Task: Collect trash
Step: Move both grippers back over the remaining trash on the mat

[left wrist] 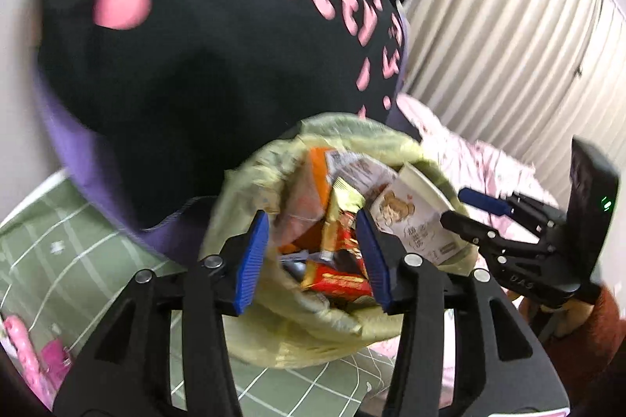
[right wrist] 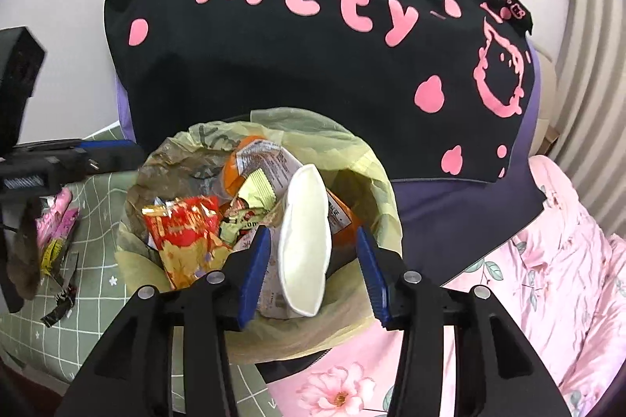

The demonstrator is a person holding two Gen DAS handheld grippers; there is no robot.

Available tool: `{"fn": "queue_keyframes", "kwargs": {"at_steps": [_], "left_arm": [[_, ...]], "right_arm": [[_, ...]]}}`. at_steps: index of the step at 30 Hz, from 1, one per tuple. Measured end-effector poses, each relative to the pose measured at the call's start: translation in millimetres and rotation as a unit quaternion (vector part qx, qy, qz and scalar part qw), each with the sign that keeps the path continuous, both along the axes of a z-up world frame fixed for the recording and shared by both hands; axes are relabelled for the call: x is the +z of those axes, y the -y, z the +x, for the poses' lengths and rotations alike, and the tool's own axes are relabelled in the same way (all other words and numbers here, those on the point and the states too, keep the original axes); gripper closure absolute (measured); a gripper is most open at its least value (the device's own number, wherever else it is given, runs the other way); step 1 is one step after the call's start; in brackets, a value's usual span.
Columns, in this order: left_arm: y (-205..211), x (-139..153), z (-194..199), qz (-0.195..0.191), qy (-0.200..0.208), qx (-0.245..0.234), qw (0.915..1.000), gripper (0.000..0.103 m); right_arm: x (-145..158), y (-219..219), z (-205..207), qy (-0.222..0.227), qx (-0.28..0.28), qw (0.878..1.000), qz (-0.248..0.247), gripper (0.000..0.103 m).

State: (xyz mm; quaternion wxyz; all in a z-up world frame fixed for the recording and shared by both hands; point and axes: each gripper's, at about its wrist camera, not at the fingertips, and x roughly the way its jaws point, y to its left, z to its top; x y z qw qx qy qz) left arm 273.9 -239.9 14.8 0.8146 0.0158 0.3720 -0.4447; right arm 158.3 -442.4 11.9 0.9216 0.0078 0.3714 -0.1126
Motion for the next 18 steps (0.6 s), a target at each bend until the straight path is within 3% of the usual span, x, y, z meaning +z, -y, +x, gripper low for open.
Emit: {"fn": "queue_keyframes", "kwargs": {"at_steps": [4, 8, 12, 14, 18], "left_arm": [[-46, 6, 0, -0.009, 0.026, 0.052, 0.9983, 0.057], [-105, -13, 5, 0.010, 0.024, 0.119, 0.9925, 0.057], [-175, -49, 8, 0.035, -0.016, 0.206, 0.9777, 0.057], [-220, -67, 9, 0.039, -0.049, 0.252, 0.9658, 0.057], [-268, -84, 4, 0.044, -0.064, 0.303, 0.9500, 0.057]], "right_arm": [[11, -14, -4, 0.024, -0.003, 1.000, -0.003, 0.059], [17, -41, -2, 0.039, 0.013, 0.999, -0.005, 0.059], [13, -74, 3, 0.042, 0.046, 0.998, 0.005, 0.059], [8, -93, 6, 0.038, 0.067, 0.997, 0.012, 0.059], [-5, -132, 15, 0.026, 0.118, 0.992, 0.028, 0.059]]}}
